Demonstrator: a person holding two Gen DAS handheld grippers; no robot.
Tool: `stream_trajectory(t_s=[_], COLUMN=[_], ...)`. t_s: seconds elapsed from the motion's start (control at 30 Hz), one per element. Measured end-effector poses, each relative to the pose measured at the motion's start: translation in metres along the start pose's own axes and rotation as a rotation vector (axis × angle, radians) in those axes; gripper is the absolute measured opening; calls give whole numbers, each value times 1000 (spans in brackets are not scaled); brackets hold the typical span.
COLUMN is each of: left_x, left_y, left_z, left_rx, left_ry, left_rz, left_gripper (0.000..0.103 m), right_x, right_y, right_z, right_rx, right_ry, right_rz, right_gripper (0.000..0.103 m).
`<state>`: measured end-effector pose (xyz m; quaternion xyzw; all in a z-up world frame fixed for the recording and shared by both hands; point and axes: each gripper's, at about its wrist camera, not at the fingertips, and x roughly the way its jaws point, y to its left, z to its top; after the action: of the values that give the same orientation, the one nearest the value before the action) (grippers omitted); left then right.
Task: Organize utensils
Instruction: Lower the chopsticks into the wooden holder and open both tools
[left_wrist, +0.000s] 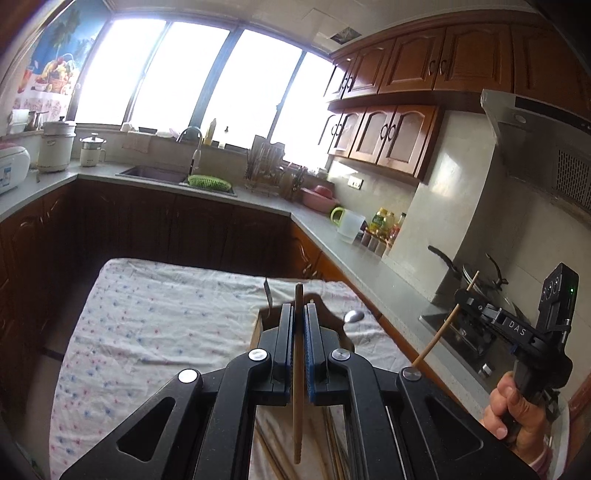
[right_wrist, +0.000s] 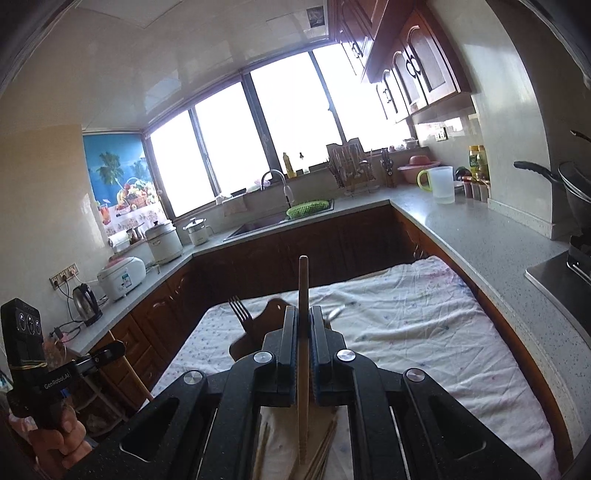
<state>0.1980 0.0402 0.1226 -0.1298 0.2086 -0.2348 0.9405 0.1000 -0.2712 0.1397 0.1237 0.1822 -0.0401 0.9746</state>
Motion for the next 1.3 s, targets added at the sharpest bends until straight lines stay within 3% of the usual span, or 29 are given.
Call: stream_trajectory(t_s=[0.23,0.43,0.63,0.83,1.07,1.3], left_x=[34,89,136,164,174,166], left_y=[-1,11,29,31,42,44], left_z=[47,42,21,-9,-17,-15], left_rx=[5,-25,-95,-70,-68,-67], left_ry=[-120,-135,-127,-73,-19,-11], left_rz=[17,55,68,92,81,74], left_gripper=[3,3,3,3,5,5], right_x=[33,70,96,118,135,136], right_y=[4,0,-5,-15,-24,-22], right_z=[43,50,32,-1,-28,-26], right_rx=[40,45,32,47,55,46], right_ry=[-95,-109,-92,-34,51,73], right_rz=[12,-4,-29,-41,-57,-60], right_gripper=[6,6,6,6,6,6])
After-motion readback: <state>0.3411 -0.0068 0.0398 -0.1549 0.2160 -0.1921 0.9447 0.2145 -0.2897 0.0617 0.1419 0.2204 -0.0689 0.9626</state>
